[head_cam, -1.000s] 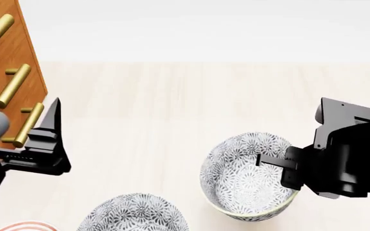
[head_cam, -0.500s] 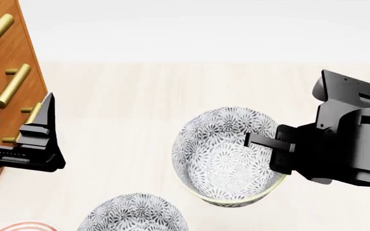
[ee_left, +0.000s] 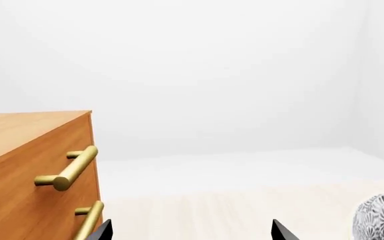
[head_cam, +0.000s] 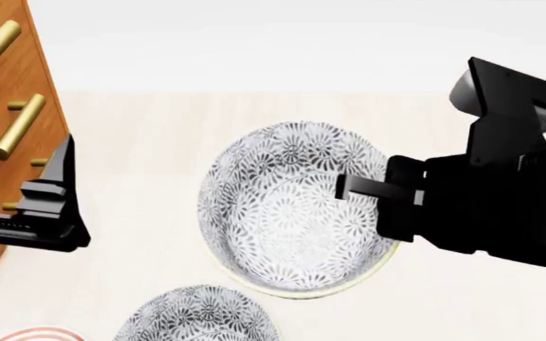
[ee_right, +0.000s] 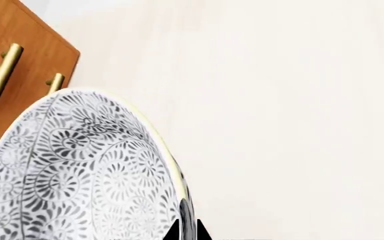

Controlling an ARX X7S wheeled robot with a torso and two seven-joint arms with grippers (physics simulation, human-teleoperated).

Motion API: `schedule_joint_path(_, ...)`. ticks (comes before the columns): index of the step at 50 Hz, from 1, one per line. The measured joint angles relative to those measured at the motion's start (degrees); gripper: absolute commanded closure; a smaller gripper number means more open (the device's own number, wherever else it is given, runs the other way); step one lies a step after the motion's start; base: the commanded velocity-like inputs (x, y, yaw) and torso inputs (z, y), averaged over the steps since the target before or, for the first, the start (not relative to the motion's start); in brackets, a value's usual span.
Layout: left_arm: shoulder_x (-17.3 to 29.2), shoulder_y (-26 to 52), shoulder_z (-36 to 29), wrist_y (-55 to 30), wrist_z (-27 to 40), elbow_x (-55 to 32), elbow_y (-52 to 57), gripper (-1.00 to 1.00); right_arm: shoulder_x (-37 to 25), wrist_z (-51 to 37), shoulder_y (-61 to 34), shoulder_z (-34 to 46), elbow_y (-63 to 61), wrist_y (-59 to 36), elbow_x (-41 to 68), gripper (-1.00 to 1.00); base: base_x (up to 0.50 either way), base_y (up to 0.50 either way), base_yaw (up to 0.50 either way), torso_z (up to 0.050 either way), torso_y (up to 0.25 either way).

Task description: Stack the bowl at the front on the bowl in the middle.

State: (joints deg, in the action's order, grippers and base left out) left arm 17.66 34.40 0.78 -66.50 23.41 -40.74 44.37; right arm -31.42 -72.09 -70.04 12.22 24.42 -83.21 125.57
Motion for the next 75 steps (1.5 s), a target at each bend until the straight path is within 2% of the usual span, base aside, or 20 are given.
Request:
schedule_joint_path(17, 0.3, 0.5, 0.2, -0.1, 0.7, -1.0, 0.3, -1.0, 0.0, -5.8, 2.0, 5.4, -7.9, 2.1, 10.6, 1.0, 0.0, 0.0, 0.0, 0.0, 0.0)
schedule_joint_path(37, 0.5, 0.7, -0.4, 0.6, 1.2, -1.4, -0.2, -1.0, 2.5, -5.1, 6.9, 8.9, -15.4, 2.1, 11.9, 1.0, 0.0, 0.0, 0.0, 0.0, 0.0)
schedule_joint_path(55, 0.8, 0.6, -1.1, 1.6, 1.4, -1.4, -0.9, -1.0, 5.3, 0.9, 10.6, 8.6, -15.1, -1.2, 5.1, 1.0, 0.0, 0.0, 0.0, 0.0, 0.0)
schedule_joint_path(75, 1.3, -0.6, -1.9, 3.0, 1.5, -1.2, -1.3, -1.0, 8.7, 18.9, 11.1, 6.1, -9.3, -3.9, -14.7, 1.0, 0.0, 0.0, 0.0, 0.0, 0.001)
